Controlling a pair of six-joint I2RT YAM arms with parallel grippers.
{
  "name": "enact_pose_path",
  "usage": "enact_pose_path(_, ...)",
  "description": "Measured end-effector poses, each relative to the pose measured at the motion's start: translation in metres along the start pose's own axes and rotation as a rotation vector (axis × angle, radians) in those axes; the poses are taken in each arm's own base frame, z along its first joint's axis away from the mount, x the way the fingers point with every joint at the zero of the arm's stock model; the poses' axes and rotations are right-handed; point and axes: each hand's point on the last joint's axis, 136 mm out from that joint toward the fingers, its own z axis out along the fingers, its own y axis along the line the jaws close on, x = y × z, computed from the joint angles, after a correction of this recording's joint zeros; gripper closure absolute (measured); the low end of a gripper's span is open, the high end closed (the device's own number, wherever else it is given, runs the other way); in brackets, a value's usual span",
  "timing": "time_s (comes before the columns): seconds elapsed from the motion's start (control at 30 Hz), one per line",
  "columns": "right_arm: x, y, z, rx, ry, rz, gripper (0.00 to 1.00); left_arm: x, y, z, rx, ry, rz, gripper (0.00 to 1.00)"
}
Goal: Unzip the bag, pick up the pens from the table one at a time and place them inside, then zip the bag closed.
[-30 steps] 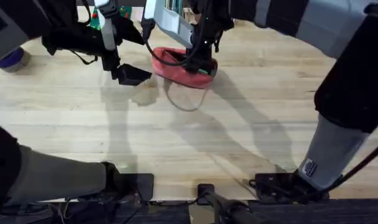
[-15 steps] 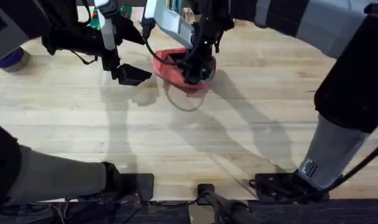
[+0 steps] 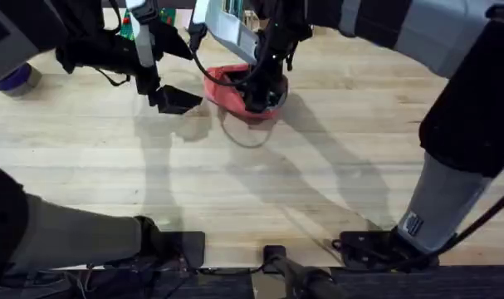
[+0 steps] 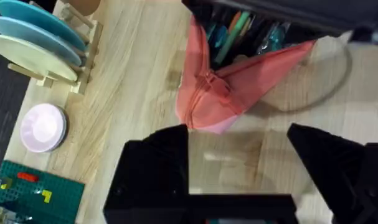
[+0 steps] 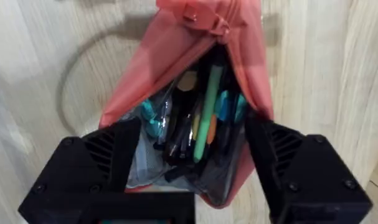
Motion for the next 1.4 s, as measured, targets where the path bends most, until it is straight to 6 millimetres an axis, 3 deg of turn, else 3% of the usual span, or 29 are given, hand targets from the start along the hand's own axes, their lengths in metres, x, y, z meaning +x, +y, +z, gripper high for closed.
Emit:
enact_pose_path(0.2,-0.001,0.0,-0.003,0.006,-0.004,0.003,0.005,-0.011,-0.003,-0.013,-0.028,0.011,0.027,0.007)
enact_pose_path(0.5,-0.01,-0.003,-0.036,0.055,-0.055,0.061,0.004,-0.031,-0.016,-0.044,-0.084,0.057,0.073,0.008)
enact_pose_path(0.7,-0.014,-0.001,-0.045,0.051,-0.082,0.148,0.005,-0.021,-0.011,-0.053,-0.118,0.075,0.048,0.008)
enact_pose_path(0.83,-0.019,-0.001,-0.064,0.069,-0.121,0.21,0.005,-0.013,-0.003,-0.066,-0.16,0.055,0.008,0.008)
enact_pose_path(1.1,-0.028,0.0,-0.112,0.106,-0.224,0.48,0.004,-0.01,0.007,-0.093,-0.242,-0.058,-0.022,0.009)
enact_pose_path(1.4,-0.035,-0.002,-0.128,0.083,-0.299,0.872,0.004,-0.017,0.006,-0.101,-0.251,-0.156,0.009,0.008)
